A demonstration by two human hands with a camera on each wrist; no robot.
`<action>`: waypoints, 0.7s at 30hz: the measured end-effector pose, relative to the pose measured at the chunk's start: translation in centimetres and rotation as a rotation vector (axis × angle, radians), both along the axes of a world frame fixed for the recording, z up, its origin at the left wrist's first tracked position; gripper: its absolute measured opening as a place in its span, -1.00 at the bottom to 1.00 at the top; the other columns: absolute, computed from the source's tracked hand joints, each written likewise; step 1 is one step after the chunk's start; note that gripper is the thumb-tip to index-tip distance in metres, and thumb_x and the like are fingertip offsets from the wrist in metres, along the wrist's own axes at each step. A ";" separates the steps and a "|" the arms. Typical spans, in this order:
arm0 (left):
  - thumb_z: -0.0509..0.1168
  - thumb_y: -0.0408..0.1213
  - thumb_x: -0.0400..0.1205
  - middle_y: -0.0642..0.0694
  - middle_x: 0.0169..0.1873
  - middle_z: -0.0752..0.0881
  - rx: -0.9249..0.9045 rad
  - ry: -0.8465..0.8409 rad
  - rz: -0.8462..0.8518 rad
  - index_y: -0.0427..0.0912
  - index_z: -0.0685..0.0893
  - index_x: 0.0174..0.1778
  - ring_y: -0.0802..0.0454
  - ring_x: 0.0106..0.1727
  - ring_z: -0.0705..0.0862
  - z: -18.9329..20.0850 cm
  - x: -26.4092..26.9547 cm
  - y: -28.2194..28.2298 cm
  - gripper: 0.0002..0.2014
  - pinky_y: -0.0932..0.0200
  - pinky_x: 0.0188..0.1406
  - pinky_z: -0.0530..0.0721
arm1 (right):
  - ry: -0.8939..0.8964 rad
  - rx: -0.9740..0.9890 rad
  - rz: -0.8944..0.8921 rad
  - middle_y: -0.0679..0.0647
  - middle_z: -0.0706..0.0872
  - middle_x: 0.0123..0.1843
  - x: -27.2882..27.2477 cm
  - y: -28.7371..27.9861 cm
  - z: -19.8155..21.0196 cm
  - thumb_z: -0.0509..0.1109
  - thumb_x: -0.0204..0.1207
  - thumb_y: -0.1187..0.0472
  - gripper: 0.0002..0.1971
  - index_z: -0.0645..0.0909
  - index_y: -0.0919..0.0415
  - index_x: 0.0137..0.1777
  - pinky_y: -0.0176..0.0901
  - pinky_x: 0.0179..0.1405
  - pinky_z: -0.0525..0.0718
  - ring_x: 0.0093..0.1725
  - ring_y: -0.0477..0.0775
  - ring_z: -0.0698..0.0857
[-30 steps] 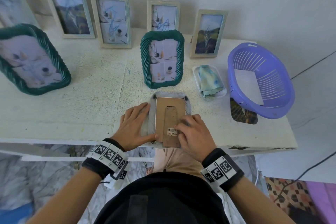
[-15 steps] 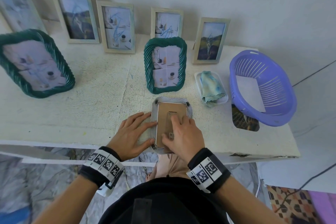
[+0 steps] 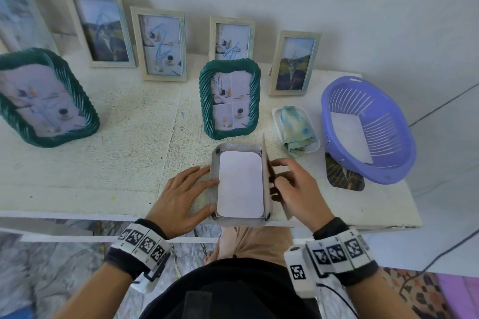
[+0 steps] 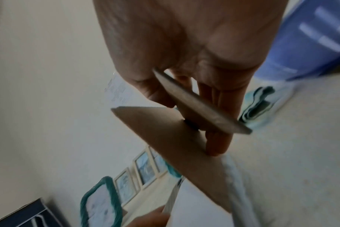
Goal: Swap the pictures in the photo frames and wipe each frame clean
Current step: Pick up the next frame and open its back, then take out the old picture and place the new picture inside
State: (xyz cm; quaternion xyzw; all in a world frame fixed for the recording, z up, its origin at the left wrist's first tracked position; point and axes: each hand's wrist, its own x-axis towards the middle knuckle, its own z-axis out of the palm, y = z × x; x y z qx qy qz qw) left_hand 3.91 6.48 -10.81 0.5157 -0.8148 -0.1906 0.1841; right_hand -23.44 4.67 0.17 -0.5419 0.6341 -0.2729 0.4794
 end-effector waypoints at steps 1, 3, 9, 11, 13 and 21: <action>0.12 0.28 0.62 0.10 0.59 0.36 -0.001 0.001 0.000 0.19 0.45 0.51 0.05 0.64 0.22 0.0 0.0 0.0 -0.45 -0.09 0.51 0.34 | -0.048 0.004 -0.028 0.17 0.78 -0.09 -0.9 0.2 0.3 0.25 0.47 0.21 -0.70 0.61 -0.10 0.15 0.25 0.05 0.76 -0.10 0.14 0.81; 0.12 0.28 0.61 0.11 0.59 0.35 -0.002 0.007 0.001 0.20 0.45 0.51 0.06 0.64 0.21 0.0 0.0 0.0 -0.45 -0.07 0.51 0.33 | -0.030 -0.027 -0.031 0.16 0.79 -0.06 -2.7 0.7 1.2 0.27 0.51 0.28 -0.70 0.63 -0.07 0.16 0.22 0.06 0.76 -0.09 0.11 0.81; 0.13 0.27 0.61 0.14 0.59 0.34 -0.008 0.027 0.003 0.21 0.45 0.50 0.08 0.63 0.22 0.0 0.0 0.0 -0.46 -0.02 0.50 0.29 | 0.669 -0.110 0.210 0.01 0.66 -0.20 -5.2 1.9 0.3 0.37 0.48 0.13 -0.70 0.61 -0.08 0.21 -0.05 -0.12 0.60 -0.18 0.07 0.63; 0.12 0.28 0.61 0.15 0.59 0.34 -0.004 0.030 0.003 0.22 0.45 0.51 0.08 0.63 0.21 0.0 0.0 0.0 -0.46 -0.02 0.50 0.29 | 0.801 -0.108 0.265 0.10 0.60 -0.16 -4.3 2.0 -1.4 0.34 0.51 0.08 -0.62 0.57 0.02 0.33 -0.05 -0.16 0.55 -0.15 0.15 0.58; 0.12 0.29 0.61 0.14 0.60 0.34 -0.002 0.031 0.003 0.21 0.45 0.51 0.07 0.63 0.22 0.0 0.0 0.0 -0.45 -0.02 0.50 0.29 | 0.891 -0.096 0.283 0.18 0.58 -0.02 -3.3 1.8 -3.0 0.29 0.55 0.05 -0.59 0.52 0.08 0.39 -0.05 -0.14 0.54 -0.06 0.21 0.55; 0.11 0.30 0.61 0.14 0.59 0.35 0.001 0.032 0.011 0.22 0.45 0.51 0.08 0.63 0.22 0.1 0.0 0.1 -0.45 -0.04 0.51 0.30 | 1.007 -0.198 0.193 0.25 0.62 0.14 -1.1 0.7 -4.3 0.31 0.55 -0.03 -0.64 0.64 0.15 0.23 0.05 -0.12 0.59 0.02 0.32 0.54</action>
